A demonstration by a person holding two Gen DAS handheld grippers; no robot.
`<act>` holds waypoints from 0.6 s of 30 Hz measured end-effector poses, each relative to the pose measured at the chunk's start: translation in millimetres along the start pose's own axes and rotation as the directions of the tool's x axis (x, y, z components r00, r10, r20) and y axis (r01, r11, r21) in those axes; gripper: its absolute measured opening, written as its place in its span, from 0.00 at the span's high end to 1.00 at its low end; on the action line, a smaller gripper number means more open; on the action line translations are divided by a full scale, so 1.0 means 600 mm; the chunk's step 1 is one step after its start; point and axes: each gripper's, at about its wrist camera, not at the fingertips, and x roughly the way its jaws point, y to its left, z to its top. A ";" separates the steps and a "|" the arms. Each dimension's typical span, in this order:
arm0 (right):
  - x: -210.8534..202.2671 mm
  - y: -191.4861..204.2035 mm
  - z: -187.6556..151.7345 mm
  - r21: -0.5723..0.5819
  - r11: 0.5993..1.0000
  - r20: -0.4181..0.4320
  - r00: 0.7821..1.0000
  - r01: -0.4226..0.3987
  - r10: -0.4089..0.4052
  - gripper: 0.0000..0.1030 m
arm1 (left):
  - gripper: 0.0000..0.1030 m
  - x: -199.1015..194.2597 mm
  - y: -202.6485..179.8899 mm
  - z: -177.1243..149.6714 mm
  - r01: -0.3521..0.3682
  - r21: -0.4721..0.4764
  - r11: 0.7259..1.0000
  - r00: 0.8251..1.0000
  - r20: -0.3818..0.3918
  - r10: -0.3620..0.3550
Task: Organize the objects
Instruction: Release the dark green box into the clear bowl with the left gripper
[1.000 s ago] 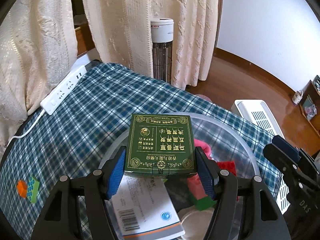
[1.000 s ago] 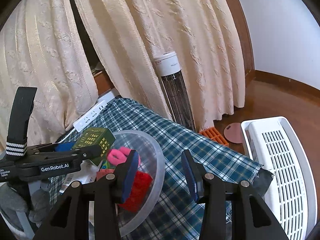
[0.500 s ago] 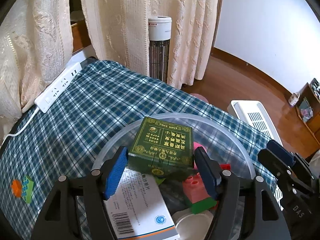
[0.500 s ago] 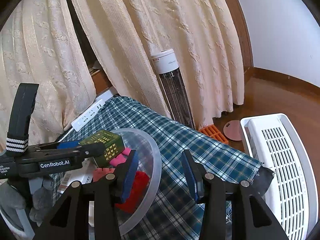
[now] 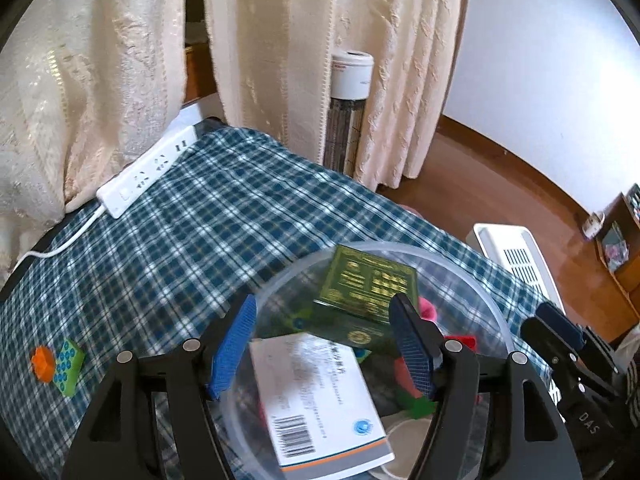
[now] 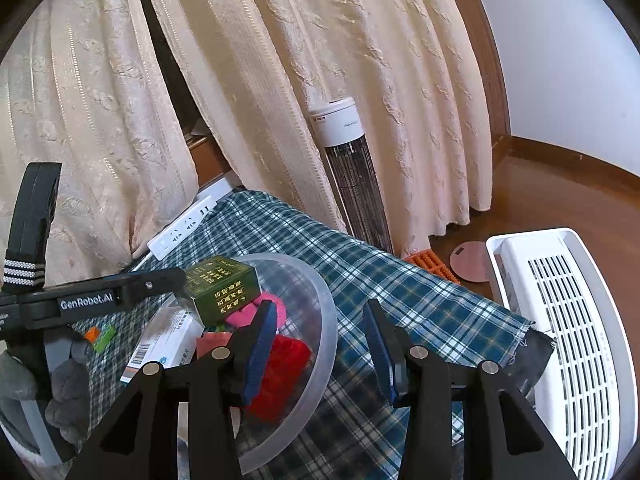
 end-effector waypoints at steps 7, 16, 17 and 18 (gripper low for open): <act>0.003 -0.003 0.000 0.006 1.000 -0.002 1.000 -0.001 0.001 0.54 | 0.32 -0.007 0.038 0.007 -0.160 -0.032 0.987 0.985 0.066 0.162; 0.003 0.000 0.001 -0.001 1.000 0.005 1.000 0.010 -0.010 0.54 | 0.32 0.028 0.023 -0.007 -0.192 0.010 0.981 0.981 0.027 0.192; 0.003 0.001 0.002 -0.001 1.000 0.006 1.000 0.010 -0.010 0.54 | 0.32 0.030 0.016 -0.008 -0.186 0.022 0.982 0.982 0.027 0.186; 0.003 0.001 0.003 0.000 1.000 0.006 1.000 0.009 -0.009 0.54 | 0.32 0.033 0.008 -0.008 -0.180 0.035 0.983 0.983 0.025 0.179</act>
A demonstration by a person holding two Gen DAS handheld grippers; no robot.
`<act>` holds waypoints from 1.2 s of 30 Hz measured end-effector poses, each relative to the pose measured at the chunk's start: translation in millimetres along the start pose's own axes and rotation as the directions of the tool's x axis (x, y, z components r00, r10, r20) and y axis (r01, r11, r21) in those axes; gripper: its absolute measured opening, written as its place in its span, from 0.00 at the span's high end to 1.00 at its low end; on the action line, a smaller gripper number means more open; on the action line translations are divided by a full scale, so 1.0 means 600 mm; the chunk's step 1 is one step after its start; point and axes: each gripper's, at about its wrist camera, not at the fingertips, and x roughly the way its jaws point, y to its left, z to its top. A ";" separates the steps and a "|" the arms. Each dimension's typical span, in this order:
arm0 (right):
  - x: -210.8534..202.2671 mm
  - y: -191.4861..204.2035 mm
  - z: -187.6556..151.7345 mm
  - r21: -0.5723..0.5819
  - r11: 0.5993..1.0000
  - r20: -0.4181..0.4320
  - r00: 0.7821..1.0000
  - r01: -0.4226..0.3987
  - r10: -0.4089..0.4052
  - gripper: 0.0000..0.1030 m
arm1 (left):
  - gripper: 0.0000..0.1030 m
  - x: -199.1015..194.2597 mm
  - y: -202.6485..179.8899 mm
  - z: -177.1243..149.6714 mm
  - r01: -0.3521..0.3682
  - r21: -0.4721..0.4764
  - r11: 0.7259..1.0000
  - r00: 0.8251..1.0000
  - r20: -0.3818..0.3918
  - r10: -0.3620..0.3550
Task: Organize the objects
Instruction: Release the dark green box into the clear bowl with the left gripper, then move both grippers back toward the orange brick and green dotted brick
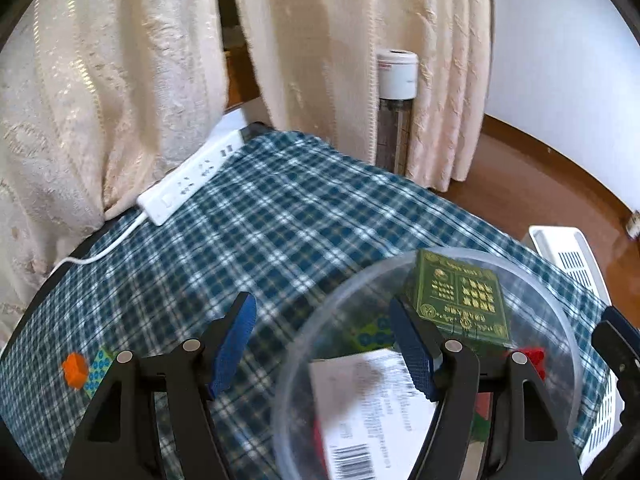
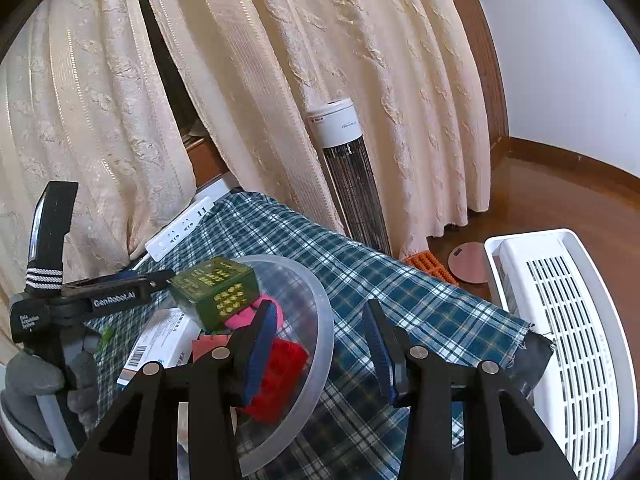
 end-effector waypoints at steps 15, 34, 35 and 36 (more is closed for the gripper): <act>-0.012 0.015 -0.001 -0.014 1.000 0.006 1.000 -0.020 0.020 0.54 | 0.32 -0.017 -0.003 -0.011 0.020 0.002 1.000 1.000 -0.008 -0.020; -0.020 0.135 -0.018 -0.123 0.984 -0.021 0.992 -0.129 0.127 0.40 | 0.31 -0.058 0.132 -0.055 -0.037 -0.132 0.991 0.999 0.003 0.038; -0.020 0.143 -0.020 -0.130 0.982 -0.025 0.991 -0.137 0.135 0.40 | 0.31 -0.060 0.143 -0.060 -0.043 -0.140 0.989 0.999 0.003 0.044; -0.020 0.151 -0.022 -0.137 0.980 -0.029 0.989 -0.145 0.142 0.40 | 0.31 -0.062 0.152 -0.064 -0.048 -0.147 0.988 0.999 0.002 0.049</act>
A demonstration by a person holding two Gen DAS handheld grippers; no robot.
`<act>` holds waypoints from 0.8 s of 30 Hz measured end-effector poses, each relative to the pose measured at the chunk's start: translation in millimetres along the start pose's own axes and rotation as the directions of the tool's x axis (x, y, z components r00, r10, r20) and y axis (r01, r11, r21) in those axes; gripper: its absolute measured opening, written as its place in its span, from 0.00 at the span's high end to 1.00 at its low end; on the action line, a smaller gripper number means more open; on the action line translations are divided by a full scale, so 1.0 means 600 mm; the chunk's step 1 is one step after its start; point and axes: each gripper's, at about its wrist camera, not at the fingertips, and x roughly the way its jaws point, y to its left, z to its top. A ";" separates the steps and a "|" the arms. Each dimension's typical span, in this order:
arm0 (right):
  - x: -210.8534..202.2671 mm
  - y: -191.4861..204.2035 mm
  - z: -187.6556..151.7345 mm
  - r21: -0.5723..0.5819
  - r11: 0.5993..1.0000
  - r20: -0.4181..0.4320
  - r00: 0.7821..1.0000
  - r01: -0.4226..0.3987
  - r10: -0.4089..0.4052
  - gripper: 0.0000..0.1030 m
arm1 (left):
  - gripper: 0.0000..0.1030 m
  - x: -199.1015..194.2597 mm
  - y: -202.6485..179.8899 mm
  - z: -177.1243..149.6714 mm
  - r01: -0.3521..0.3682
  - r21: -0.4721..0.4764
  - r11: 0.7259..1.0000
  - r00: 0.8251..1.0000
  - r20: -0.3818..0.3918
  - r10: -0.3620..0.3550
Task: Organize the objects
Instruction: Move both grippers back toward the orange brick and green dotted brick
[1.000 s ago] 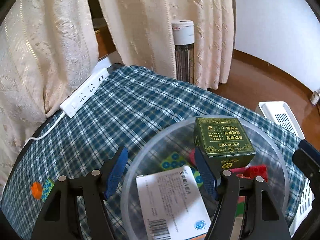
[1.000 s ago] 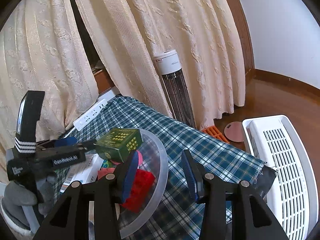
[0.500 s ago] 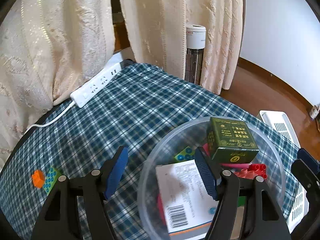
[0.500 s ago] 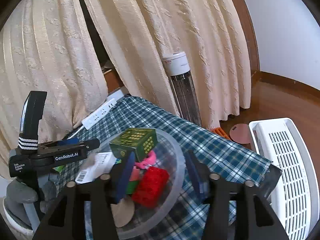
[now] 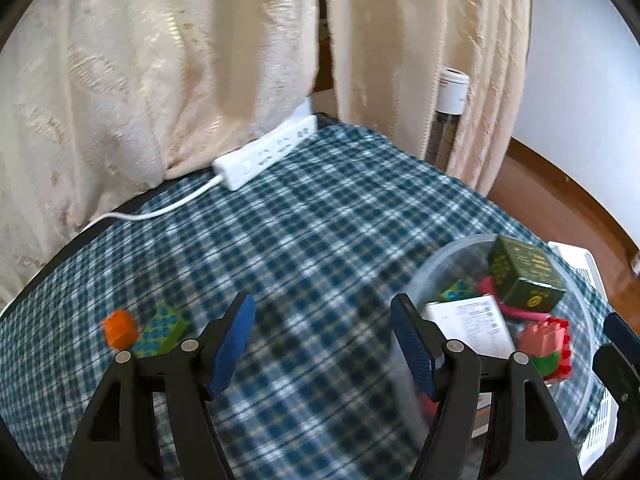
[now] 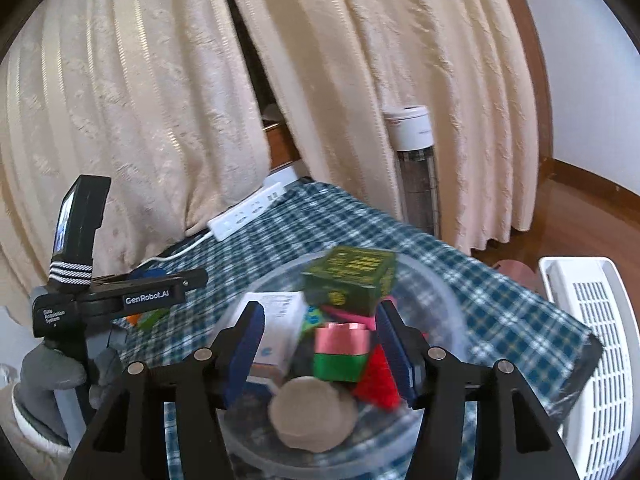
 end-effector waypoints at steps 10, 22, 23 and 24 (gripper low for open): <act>0.027 0.100 -0.014 -0.095 0.990 -0.049 0.994 -0.103 0.099 0.39 | 0.30 -0.010 0.128 -0.025 -0.075 -0.110 0.991 0.997 -0.012 0.074; 0.069 0.190 -0.044 -0.170 0.968 -0.139 0.977 -0.183 0.161 0.37 | 0.30 0.004 0.288 -0.058 -0.161 -0.300 0.940 0.986 -0.087 0.142; 0.072 0.193 -0.046 -0.173 0.967 -0.146 0.976 -0.186 0.161 0.37 | 0.30 0.007 0.299 -0.059 -0.168 -0.314 0.935 0.985 -0.092 0.146; 0.076 0.199 -0.048 -0.176 0.966 -0.157 0.974 -0.190 0.163 0.37 | 0.30 0.010 0.306 -0.059 -0.172 -0.323 0.931 0.984 -0.097 0.149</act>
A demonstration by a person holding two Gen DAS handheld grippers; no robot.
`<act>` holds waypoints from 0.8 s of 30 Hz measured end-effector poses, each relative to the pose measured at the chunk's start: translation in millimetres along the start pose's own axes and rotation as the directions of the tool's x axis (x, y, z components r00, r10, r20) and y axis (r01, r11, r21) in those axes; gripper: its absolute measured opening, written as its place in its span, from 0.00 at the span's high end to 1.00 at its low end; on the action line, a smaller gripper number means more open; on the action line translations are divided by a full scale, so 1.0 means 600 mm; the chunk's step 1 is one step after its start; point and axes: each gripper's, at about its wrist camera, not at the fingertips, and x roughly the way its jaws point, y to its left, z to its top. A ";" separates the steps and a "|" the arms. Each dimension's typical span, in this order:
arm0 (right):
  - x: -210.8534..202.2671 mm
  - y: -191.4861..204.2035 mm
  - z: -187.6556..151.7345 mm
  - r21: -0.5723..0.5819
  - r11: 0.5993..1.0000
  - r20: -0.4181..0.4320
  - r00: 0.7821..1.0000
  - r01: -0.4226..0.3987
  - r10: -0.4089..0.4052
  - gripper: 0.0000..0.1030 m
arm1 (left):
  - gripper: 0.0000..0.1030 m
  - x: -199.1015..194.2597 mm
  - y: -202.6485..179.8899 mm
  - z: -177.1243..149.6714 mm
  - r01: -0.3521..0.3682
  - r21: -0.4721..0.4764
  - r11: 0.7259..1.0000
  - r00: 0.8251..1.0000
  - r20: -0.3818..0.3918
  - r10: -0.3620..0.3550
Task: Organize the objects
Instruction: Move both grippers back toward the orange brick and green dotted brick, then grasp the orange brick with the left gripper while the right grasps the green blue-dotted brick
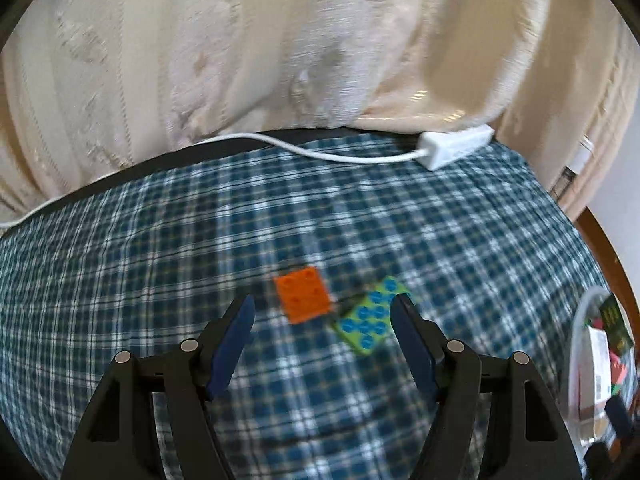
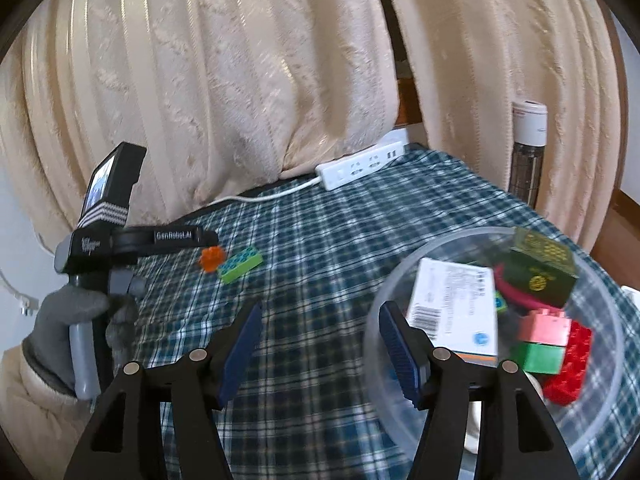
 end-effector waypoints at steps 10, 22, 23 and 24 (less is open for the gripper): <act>0.057 0.038 0.002 -0.032 0.999 -0.074 0.997 -0.030 0.027 0.34 | 0.30 0.045 0.034 0.008 0.041 -0.062 0.997 0.997 -0.066 -0.045; 0.117 0.066 0.006 -0.052 0.998 -0.137 0.990 -0.035 0.027 0.31 | 0.38 0.079 0.039 0.013 0.100 -0.070 0.992 0.990 -0.097 -0.107; 0.121 0.068 0.007 -0.054 0.998 -0.140 0.990 -0.035 0.027 0.31 | 0.38 0.081 0.039 0.013 0.104 -0.071 0.992 0.989 -0.100 -0.111; 0.124 0.071 0.008 -0.056 0.998 -0.144 0.989 -0.036 0.027 0.31 | 0.38 0.082 0.040 0.013 0.107 -0.073 0.991 0.988 -0.102 -0.115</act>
